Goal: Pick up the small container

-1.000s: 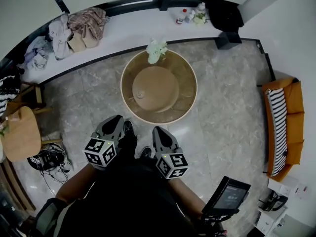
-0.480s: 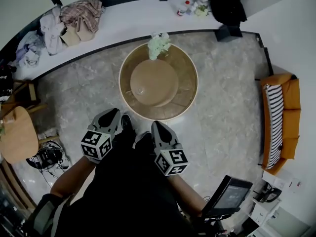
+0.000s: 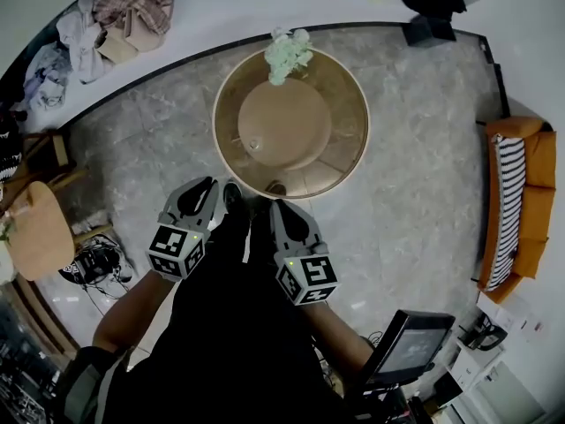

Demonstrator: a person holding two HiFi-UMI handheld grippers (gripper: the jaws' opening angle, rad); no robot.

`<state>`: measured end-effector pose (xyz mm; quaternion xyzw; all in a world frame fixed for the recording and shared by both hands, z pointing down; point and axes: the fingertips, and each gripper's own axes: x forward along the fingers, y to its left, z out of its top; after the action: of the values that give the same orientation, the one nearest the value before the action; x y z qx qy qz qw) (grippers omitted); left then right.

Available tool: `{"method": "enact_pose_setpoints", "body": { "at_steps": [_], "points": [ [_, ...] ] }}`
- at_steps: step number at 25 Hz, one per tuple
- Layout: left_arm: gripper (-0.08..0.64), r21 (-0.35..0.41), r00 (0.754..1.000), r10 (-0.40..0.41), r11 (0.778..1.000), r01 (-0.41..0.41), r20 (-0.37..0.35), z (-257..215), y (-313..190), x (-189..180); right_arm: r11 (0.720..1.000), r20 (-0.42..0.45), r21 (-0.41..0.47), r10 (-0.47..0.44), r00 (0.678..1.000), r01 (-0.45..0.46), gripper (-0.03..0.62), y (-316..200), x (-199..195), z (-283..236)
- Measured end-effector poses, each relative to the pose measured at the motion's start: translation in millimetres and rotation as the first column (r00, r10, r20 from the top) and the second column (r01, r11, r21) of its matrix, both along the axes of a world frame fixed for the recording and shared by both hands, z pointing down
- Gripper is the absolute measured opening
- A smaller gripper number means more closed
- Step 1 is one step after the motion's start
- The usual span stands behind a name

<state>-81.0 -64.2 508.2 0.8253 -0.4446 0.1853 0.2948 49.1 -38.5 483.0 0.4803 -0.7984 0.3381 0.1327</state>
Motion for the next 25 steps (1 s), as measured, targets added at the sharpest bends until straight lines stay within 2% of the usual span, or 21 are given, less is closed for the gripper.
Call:
{"method": "enact_pose_setpoints", "body": {
  "at_steps": [3, 5, 8, 13, 16, 19, 22, 25],
  "points": [
    [0.028, 0.052, 0.997, 0.051, 0.997, -0.054, 0.062, 7.3, -10.5, 12.6, 1.000, 0.006, 0.000, -0.013, 1.000, 0.013, 0.006, -10.7, 4.3, 11.0],
    [0.164, 0.085, 0.989, 0.079, 0.992, -0.089, 0.122, 13.6, -18.6, 20.3, 1.000, 0.003, -0.004, -0.008, 1.000, 0.008, 0.006, -18.6, 9.6, 17.9],
    [0.224, 0.092, 0.976, 0.123, 0.986, -0.141, 0.180, 30.0, -29.6, 33.5, 1.000, 0.004, -0.021, 0.018, 1.000, -0.018, 0.006, -30.1, 20.6, 29.0],
    [0.310, 0.038, 0.945, 0.194, 0.977, -0.211, 0.265, 85.7, -41.0, 47.6, 0.997, 0.008, -0.063, 0.037, 0.999, -0.037, 0.006, -40.1, 35.2, 51.2],
    [0.317, -0.043, 0.944, 0.220, 0.975, -0.216, 0.245, 120.2, -45.0, 51.7, 0.995, 0.009, -0.090, 0.044, 0.999, -0.043, 0.006, -41.6, 40.5, 65.0],
    [0.316, -0.138, 0.935, 0.255, 0.964, -0.227, 0.246, 157.7, -43.5, 55.0, 0.991, 0.012, -0.124, 0.057, 0.998, -0.055, 0.006, -40.5, 48.3, 78.9],
    [0.316, -0.176, 0.914, 0.303, 0.949, -0.262, 0.272, 188.7, -44.0, 59.3, 0.986, 0.014, -0.152, 0.073, 0.997, -0.070, 0.006, -40.8, 55.2, 93.1],
    [0.316, -0.170, 0.878, 0.337, 0.940, -0.295, 0.339, 215.0, -49.1, 62.1, 0.983, 0.011, -0.171, 0.077, 0.997, -0.074, 0.006, -40.2, 59.5, 105.3]
  ]
}}
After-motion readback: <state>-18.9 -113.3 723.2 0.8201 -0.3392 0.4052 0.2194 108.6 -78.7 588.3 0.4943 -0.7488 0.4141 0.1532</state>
